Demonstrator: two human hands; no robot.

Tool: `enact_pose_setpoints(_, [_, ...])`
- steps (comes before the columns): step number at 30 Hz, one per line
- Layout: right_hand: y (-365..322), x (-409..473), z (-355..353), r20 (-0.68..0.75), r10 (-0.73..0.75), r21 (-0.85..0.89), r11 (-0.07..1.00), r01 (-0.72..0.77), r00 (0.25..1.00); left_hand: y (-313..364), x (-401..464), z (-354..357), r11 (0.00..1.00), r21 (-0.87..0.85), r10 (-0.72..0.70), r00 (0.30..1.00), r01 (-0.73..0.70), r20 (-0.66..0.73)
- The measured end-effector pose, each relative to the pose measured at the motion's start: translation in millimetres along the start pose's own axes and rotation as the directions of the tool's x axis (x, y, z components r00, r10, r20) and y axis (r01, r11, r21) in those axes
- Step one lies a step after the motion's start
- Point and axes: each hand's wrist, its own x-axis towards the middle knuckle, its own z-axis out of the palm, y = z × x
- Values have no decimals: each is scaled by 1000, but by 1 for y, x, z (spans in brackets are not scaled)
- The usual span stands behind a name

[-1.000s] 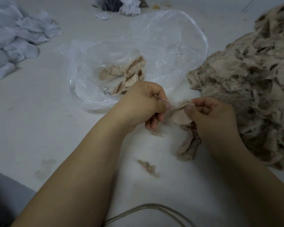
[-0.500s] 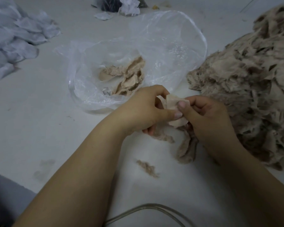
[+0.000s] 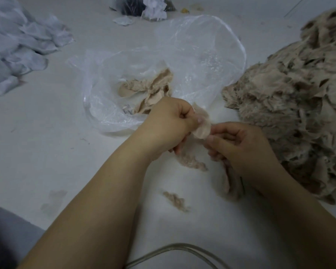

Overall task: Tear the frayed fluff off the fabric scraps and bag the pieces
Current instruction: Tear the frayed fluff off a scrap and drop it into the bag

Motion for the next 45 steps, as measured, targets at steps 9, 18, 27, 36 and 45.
enact_pose_setpoints(9, [4, 1, 8, -11, -45, -103, 994, 44, 999, 1, -3, 1, 993, -115, 29, 999, -31, -22])
enact_pose_setpoints(18, [1, 4, 8, -188, -96, -65, 994, 86, 977, 0, -2, -1, 993, -116, -28, 996, 38, 87])
enact_pose_setpoints(27, [-3, 2, 12, -223, -175, -180, 974, 136, 959, 4, -7, -4, 994, 60, -100, 956, 87, 274])
enact_pose_setpoints(36, [0, 8, 7, -348, 54, 98, 995, -21, 936, 3, -5, -7, 995, 21, -104, 963, 102, 250])
enact_pose_setpoints(45, [-1, 5, 7, -191, 20, 35, 999, -14, 981, 0, 0, -7, 991, -91, -89, 987, 101, 135])
